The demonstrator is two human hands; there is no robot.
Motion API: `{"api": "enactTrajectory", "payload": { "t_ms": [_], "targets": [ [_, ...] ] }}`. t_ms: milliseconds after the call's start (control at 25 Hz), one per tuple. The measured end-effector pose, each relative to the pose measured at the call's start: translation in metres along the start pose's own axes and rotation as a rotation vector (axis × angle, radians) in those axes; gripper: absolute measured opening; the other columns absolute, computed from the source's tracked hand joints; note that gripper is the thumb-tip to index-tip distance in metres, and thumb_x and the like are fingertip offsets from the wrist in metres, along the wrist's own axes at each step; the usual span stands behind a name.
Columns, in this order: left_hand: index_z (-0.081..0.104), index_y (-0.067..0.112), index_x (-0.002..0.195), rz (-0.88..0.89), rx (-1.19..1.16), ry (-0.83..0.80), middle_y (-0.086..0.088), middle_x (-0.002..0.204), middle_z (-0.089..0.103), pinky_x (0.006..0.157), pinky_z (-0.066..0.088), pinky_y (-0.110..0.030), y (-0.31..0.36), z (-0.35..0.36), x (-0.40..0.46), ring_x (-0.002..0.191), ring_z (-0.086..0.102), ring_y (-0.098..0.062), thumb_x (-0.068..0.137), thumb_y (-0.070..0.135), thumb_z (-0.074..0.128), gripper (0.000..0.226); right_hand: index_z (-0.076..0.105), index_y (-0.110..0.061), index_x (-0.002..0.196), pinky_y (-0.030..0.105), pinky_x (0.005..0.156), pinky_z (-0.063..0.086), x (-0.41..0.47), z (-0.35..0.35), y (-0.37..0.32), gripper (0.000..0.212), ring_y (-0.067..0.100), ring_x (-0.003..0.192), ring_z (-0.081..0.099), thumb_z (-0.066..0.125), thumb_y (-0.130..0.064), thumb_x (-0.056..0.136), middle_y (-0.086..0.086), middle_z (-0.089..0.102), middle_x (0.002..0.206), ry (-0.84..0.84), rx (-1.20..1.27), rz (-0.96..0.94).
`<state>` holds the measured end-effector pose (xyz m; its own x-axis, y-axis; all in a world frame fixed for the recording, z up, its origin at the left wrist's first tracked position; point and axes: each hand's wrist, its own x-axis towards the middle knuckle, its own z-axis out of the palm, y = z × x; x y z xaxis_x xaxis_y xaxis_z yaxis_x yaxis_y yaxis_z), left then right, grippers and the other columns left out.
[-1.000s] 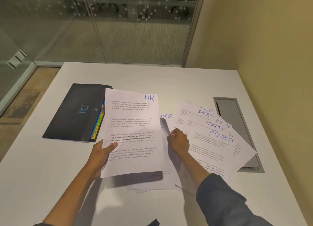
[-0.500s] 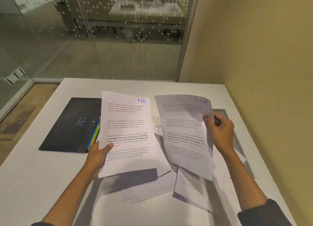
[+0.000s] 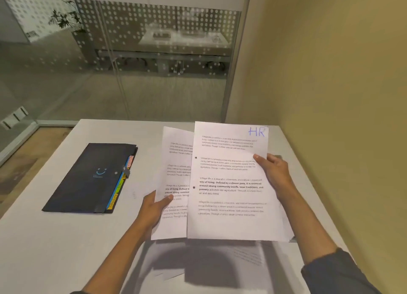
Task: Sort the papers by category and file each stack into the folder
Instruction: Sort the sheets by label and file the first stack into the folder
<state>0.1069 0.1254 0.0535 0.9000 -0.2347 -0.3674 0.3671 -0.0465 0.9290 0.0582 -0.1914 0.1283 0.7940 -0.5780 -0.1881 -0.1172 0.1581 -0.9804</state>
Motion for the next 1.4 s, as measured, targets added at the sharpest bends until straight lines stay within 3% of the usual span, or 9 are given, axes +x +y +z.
{"api": "enactTrajectory", "payload": {
  "t_ms": [200,360,520,640,800,960,1160,1400],
  "targets": [
    [0.063,0.019,0.119,0.030,-0.072,-0.130,-0.001,0.108,0.073,0.073,0.058,-0.036,0.009,0.035,-0.020,0.096,0.071,-0.022,0.092,0.012,0.061,0.028,0.070,-0.004,0.108,0.042,0.079,0.059,0.009,0.018,0.030,0.021,0.030,0.086,0.074,0.070,-0.011,0.088,0.015,0.074,0.104,-0.001,0.060,0.056],
    [0.065,0.014,0.115,0.020,-0.101,-0.171,-0.007,0.107,0.073,0.066,0.058,-0.034,0.016,0.048,-0.030,0.094,0.072,-0.026,0.093,0.008,0.059,0.024,0.065,-0.009,0.113,0.037,0.069,0.060,0.005,0.022,0.030,0.026,0.026,0.081,0.075,0.072,-0.015,0.088,0.008,0.077,0.096,0.009,0.085,0.062],
    [0.065,0.015,0.115,0.065,-0.045,-0.206,-0.004,0.109,0.073,0.072,0.058,-0.031,0.020,0.053,-0.036,0.098,0.071,-0.021,0.095,0.007,0.055,0.024,0.068,-0.010,0.112,0.033,0.065,0.059,0.000,0.023,0.024,0.028,0.026,0.080,0.075,0.075,-0.013,0.086,0.008,0.077,0.095,0.007,0.112,0.053],
    [0.068,0.025,0.113,0.072,-0.007,-0.225,-0.001,0.113,0.072,0.083,0.056,-0.036,0.027,0.052,-0.035,0.102,0.069,-0.019,0.098,0.026,0.052,0.023,0.071,-0.005,0.109,0.031,0.061,0.058,-0.005,0.024,0.020,0.026,0.025,0.077,0.075,0.076,-0.013,0.084,0.009,0.077,0.094,0.022,0.133,0.035],
    [0.058,0.025,0.129,-0.001,-0.280,-0.324,-0.002,0.124,0.066,0.100,0.045,-0.044,0.046,0.044,-0.021,0.115,0.063,-0.022,0.100,0.046,0.033,0.044,0.072,-0.007,0.104,0.030,0.061,0.058,-0.011,0.026,0.016,0.022,0.023,0.076,0.075,0.077,-0.013,0.083,0.008,0.077,0.094,0.008,0.160,-0.004],
    [0.062,0.012,0.122,0.056,-0.107,-0.254,-0.009,0.115,0.070,0.095,0.051,-0.045,0.057,0.048,-0.003,0.104,0.068,-0.026,0.095,0.019,0.056,0.028,0.071,-0.010,0.102,0.030,0.063,0.059,-0.019,0.032,0.013,0.018,0.023,0.078,0.075,0.075,-0.017,0.086,0.005,0.077,0.091,-0.046,0.152,-0.041],
    [0.065,0.013,0.113,0.099,-0.020,-0.192,-0.005,0.103,0.074,0.083,0.055,-0.038,0.041,0.050,0.006,0.094,0.071,-0.024,0.095,0.011,0.055,0.020,0.071,-0.010,0.107,0.036,0.078,0.059,-0.024,0.027,0.031,0.024,0.023,0.088,0.074,0.075,-0.019,0.085,0.006,0.077,0.098,-0.220,-0.030,0.036],
    [0.065,0.018,0.108,0.056,0.062,-0.124,0.004,0.102,0.072,0.081,0.054,-0.032,0.016,0.050,0.013,0.095,0.069,-0.017,0.093,0.001,0.054,0.025,0.072,-0.019,0.099,0.021,0.065,0.056,-0.038,0.029,0.060,0.017,0.010,0.077,0.073,0.077,-0.019,0.083,-0.005,0.076,0.089,-0.186,-0.114,0.005]
  ]
}}
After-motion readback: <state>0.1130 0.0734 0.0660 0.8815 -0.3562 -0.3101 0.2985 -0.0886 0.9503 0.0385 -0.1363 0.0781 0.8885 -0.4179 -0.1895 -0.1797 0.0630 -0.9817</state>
